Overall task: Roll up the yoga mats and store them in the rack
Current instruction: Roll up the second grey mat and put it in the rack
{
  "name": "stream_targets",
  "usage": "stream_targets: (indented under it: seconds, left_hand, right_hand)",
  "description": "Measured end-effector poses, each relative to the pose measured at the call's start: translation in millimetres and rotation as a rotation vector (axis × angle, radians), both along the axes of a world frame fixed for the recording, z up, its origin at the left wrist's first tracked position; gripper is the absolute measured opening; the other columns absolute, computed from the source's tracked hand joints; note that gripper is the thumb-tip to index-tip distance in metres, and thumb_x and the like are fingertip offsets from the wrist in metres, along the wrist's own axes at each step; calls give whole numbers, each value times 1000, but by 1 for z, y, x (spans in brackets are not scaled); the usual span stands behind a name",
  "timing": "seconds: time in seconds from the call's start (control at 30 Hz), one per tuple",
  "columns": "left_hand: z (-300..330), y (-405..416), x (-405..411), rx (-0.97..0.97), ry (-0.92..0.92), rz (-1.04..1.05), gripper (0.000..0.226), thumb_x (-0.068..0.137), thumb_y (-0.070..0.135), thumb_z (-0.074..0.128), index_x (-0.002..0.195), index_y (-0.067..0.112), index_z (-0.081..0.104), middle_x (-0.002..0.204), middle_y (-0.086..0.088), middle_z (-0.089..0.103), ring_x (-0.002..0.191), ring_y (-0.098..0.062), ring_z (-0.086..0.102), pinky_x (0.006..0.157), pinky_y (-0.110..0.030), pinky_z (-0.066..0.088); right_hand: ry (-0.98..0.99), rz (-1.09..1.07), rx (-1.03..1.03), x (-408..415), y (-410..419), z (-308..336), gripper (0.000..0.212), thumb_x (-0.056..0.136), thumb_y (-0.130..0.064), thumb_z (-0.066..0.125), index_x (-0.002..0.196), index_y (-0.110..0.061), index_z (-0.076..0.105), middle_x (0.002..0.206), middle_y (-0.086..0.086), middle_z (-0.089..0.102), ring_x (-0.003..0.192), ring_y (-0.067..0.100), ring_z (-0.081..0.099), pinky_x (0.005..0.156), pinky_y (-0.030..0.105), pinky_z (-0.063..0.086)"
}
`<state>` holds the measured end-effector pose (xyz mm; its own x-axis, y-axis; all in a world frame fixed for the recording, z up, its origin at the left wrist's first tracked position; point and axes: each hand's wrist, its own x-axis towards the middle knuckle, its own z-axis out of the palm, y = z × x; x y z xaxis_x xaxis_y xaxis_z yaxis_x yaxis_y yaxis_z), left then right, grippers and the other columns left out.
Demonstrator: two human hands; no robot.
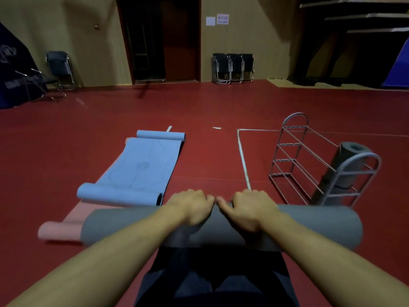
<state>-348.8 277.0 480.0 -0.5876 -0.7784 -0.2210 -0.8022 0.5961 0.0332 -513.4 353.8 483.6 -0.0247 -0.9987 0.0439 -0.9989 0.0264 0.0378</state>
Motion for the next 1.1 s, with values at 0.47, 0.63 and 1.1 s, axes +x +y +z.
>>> stream_targets:
  seconds: [0.47,0.63,1.1]
  left_hand:
    - [-97,29,14,199,-52,-83,41,111,38,22,122,12,52,134,-16,54,127,-35,48,108,-48,40]
    - [-104,41,21,15,173,-10,43,110,50,25,97,21,54,116,-8,65,109,-31,61,88,-41,46]
    - [-120,37,20,-252,195,-38,43,108,46,17,107,24,54,110,-4,64,104,-28,60,87,-40,40]
  right_hand:
    - [-193,-68,224,12,41,-100,71,101,-68,19,104,-16,67,119,20,69,113,37,63,96,43,45]
    - [-212,-66,220,11,40,-105,64,102,-68,18,105,-20,60,114,16,69,108,36,63,92,44,44]
    - [-51,-131,-168,20,31,-123,49,101,-54,47,72,-18,64,70,4,69,64,25,68,50,31,35]
